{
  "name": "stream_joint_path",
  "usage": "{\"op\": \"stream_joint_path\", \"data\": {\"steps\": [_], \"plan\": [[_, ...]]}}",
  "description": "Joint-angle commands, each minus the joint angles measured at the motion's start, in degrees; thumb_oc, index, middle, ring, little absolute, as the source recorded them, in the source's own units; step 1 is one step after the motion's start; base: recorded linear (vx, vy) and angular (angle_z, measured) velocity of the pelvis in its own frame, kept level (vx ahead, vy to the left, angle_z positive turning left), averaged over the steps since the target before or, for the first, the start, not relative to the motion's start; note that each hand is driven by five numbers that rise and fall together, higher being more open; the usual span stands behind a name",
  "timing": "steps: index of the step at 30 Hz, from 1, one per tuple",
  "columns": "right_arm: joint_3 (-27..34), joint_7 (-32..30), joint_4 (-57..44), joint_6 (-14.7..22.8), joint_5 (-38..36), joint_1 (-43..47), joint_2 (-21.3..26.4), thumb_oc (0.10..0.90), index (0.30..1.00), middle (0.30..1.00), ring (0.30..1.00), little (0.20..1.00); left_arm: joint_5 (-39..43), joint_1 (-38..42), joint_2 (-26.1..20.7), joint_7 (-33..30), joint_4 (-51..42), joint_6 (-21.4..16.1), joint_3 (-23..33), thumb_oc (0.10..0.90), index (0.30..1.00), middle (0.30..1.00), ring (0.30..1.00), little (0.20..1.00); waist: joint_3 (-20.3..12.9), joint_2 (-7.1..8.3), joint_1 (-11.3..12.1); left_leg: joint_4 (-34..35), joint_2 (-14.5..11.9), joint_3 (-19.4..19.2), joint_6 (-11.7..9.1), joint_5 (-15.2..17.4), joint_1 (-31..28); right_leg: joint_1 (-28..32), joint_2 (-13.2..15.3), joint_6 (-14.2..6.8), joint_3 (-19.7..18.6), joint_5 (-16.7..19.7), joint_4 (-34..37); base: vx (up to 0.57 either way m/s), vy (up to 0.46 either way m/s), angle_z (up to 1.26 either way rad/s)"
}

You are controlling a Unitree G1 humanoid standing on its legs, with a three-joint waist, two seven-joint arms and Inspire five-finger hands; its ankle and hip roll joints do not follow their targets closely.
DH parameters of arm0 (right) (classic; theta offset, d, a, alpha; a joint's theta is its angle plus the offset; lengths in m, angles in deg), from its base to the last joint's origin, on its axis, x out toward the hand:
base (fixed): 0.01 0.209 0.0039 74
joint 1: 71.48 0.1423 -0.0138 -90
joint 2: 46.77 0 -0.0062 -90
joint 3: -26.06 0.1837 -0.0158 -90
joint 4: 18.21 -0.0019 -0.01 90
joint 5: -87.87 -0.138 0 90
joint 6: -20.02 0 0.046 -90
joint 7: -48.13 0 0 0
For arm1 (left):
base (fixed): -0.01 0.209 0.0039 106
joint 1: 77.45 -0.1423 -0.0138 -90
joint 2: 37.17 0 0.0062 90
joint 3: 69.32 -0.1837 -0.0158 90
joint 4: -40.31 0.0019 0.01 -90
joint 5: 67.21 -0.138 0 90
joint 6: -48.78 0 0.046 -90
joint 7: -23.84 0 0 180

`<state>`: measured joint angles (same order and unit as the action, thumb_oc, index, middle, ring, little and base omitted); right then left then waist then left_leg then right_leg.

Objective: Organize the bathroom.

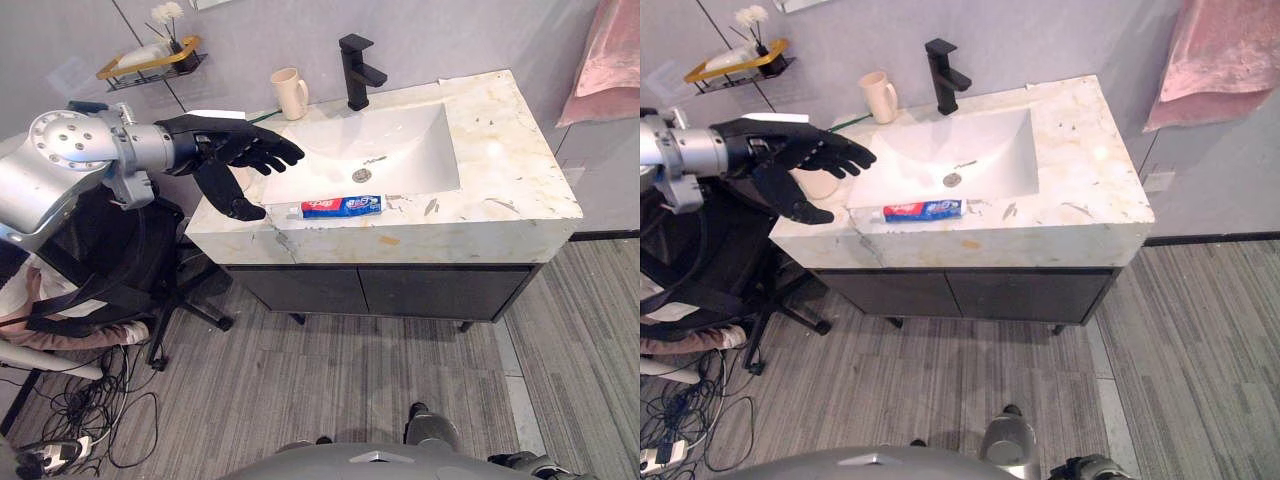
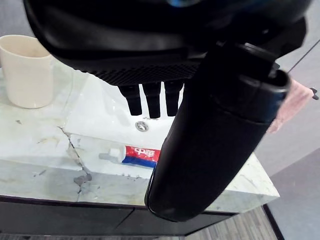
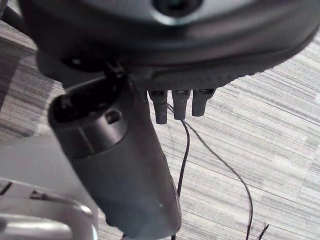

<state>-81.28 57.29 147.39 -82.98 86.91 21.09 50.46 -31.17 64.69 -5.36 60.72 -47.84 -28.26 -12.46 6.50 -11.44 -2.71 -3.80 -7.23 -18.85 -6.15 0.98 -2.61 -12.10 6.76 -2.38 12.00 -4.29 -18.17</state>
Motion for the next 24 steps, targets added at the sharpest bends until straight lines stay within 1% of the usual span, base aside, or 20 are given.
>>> {"op": "stream_joint_path", "data": {"steps": [1, 5, 9, 12, 13, 15, 16, 17, 19, 24], "plan": [[0.7, -0.6, 1.0, 0.5, -2.4, -0.2, 2.5, 0.8, 0.9, 0.9, 0.9, 0.9, -0.1, 0.6, -1.0, -4.9, 4.2, -1.6, 12.6, 0.8, 0.9, 0.9, 0.9, 0.9, 0.3, 2.18, -0.9, -5.1, 0.8, -0.1, -0.5, -6.1, 1.5, 11.1, 0.3, -3.8, 1.3, 4.8, 18.7, 0.0, 0.0, 0.0], [1.1, -1.5, 0.5, 2.1, -2.0, -0.3, 3.0, 0.8, 0.9, 0.9, 0.9, 0.9, 0.3, -2.2, 0.1, -6.7, 4.2, -3.0, 15.6, 0.8, 0.9, 0.9, 0.9, 0.9, 1.3, 2.09, -1.1, -5.0, 0.4, -0.3, -0.6, -6.4, 1.9, 10.1, 0.3, -3.5, 1.3, 4.6, 18.3, -0.05, -0.03, -0.01], [0.9, -2.3, -0.2, 3.3, -2.6, 0.3, 3.6, 0.8, 0.9, 0.9, 0.9, 0.9, 0.4, -4.0, 1.1, -8.3, 3.2, -3.2, 17.8, 0.8, 0.9, 0.9, 0.9, 0.9, 2.5, 1.82, -1.2, -5.3, 0.1, -0.3, -0.7, -6.6, 2.5, 8.8, 0.3, -3.3, 1.1, 4.3, 17.4, -0.06, -0.011, 0.01], [1.0, -3.2, -1.1, 4.3, -3.1, 1.0, 4.2, 0.8, 0.9, 0.9, 0.9, 0.9, 0.6, -4.7, 1.5, -9.4, 2.4, -3.9, 18.9, 0.8, 0.9, 0.9, 0.9, 0.9, 3.6, 1.42, -1.5, -5.8, -0.2, -0.2, -0.7, -6.7, 3.4, 6.9, 0.6, -3.0, 0.7, 3.3, 14.9, -0.11, -0.02, 0.01], [1.1, -3.5, -1.4, 4.8, -3.6, 1.4, 4.4, 0.8, 0.9, 0.9, 0.9, 0.9, 0.0, -5.1, 2.0, -9.8, 1.9, -4.2, 19.3, 0.8, 0.9, 0.9, 0.9, 0.9, 4.3, 1.21, -1.6, -6.2, -0.5, 0.0, -0.6, -6.7, 3.9, 5.9, 0.8, -2.8, 0.6, 2.2, 12.6, -0.09, -0.036, -0.04], [1.2, -3.3, -2.1, 4.7, -3.9, 1.3, 4.6, 0.8, 0.9, 0.9, 0.9, 0.9, 0.3, -5.7, 2.2, -10.4, 1.0, -4.2, 19.9, 0.8, 0.9, 0.9, 0.9, 0.9, 5.0, 0.99, -1.7, -6.8, -0.7, 0.3, -0.5, -6.6, 4.4, 4.8, 1.0, -2.5, 0.6, 1.0, 10.0, -0.05, -0.034, 0.02], [1.2, -3.3, -2.1, 4.6, -3.9, 1.3, 4.7, 0.8, 0.9, 0.9, 0.9, 0.9, 0.4, -5.7, 2.2, -10.5, 0.9, -4.2, 19.9, 0.8, 0.9, 0.9, 0.9, 0.9, 5.0, 0.98, -1.8, -6.9, -0.7, 0.4, -0.5, -6.6, 4.4, 4.8, 1.0, -2.5, 0.6, 0.9, 9.8, -0.03, -0.04, 0.05], [1.4, -3.2, -2.4, 4.5, -4.0, 0.9, 5.0, 0.8, 0.9, 0.9, 0.9, 0.9, 0.5, -7.2, 2.6, -10.7, -0.8, -3.7, 21.3, 0.8, 0.9, 0.9, 0.9, 0.9, 5.5, 0.84, -1.8, -7.5, -0.8, 0.7, -0.5, -6.6, 4.6, 4.0, 1.2, -2.2, 0.7, 0.3, 8.3, -0.04, -0.026, 0.03], [1.6, -3.3, -2.8, 4.3, -4.5, 0.7, 5.4, 0.8, 0.9, 0.9, 0.9, 0.9, 0.6, -8.7, 2.6, -11.6, -3.2, -2.7, 22.5, 0.8, 0.9, 0.9, 0.9, 0.9, 6.1, 0.51, -1.9, -7.7, -0.9, 1.0, -0.6, -6.7, 4.5, 3.5, 1.2, -2.0, 0.6, 0.0, 7.6, -0.04, -0.004, 0.08], [2.3, -3.3, -2.7, 3.9, -4.2, 0.6, 5.8, 0.8, 0.9, 0.9, 0.9, 0.9, 0.4, -10.8, 3.3, -11.3, -4.2, -2.5, 24.3, 0.8, 0.9, 0.9, 0.9, 0.9, 6.2, 0.2, -2.1, -7.9, -0.9, 1.1, -0.8, -7.0, 4.2, 3.6, 1.2, -1.9, 0.4, -0.2, 7.5, 0.0, 0.004, 0.03]]}}
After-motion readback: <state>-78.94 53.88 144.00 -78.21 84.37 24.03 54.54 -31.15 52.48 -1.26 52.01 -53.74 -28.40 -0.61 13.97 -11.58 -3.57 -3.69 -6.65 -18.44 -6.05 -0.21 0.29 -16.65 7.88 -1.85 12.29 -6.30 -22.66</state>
